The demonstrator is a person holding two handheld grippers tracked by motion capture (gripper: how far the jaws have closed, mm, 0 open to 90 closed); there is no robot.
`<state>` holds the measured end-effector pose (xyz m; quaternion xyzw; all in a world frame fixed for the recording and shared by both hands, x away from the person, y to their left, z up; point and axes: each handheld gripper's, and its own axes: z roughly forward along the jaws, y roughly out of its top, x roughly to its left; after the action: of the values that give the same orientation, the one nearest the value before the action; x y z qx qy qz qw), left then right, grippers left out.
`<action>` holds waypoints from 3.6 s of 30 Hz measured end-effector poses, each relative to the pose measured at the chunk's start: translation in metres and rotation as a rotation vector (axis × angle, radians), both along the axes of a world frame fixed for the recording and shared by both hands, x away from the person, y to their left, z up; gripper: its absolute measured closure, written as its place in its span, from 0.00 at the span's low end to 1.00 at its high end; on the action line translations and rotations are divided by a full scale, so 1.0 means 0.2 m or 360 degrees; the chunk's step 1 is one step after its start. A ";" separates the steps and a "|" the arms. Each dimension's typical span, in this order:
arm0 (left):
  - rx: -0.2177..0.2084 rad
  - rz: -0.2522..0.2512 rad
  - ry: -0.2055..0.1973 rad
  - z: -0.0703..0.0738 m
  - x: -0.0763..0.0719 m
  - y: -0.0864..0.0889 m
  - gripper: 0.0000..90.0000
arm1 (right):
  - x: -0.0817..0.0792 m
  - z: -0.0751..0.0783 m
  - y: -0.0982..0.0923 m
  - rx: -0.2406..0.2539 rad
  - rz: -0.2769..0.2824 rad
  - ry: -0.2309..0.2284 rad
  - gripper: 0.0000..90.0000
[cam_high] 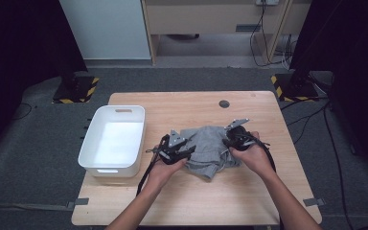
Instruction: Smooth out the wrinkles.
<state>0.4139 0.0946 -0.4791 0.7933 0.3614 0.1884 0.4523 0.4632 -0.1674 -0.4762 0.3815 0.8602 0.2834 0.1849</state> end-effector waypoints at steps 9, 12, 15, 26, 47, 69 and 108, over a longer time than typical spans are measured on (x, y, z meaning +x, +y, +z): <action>0.0054 0.0131 0.0035 -0.02 0.20 0.03 0.60 | -0.02 0.01 -0.01 0.0010 0.0028 0.0011 0.85; 0.0077 0.0160 0.0052 -0.04 0.24 0.03 0.62 | -0.02 0.02 -0.01 0.0010 0.0030 0.0011 0.85; 0.0159 0.0160 0.0041 -0.06 0.26 0.02 0.62 | -0.02 0.01 -0.01 0.0007 0.0040 0.0006 0.85; 0.0160 0.0138 0.0100 -0.13 0.29 0.00 0.60 | -0.06 0.05 -0.01 0.0064 0.0014 -0.0005 0.65; 0.0231 0.0098 0.0153 -0.23 0.38 -0.04 0.98 | -0.03 -0.08 -0.02 0.0010 0.0014 0.0090 0.94; 0.0232 0.0183 0.0124 -0.17 0.51 0.06 0.99 | 0.06 -0.03 -0.13 0.0026 -0.0072 0.0040 0.94; 0.0085 0.0020 0.0046 -0.08 0.14 -0.03 0.63 | -0.02 0.08 -0.09 0.0098 -0.0045 -0.0077 0.65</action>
<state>0.4415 0.0891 -0.4946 0.8055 0.3677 0.1892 0.4246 0.4601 -0.1846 -0.4611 0.3923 0.8409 0.3161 0.1978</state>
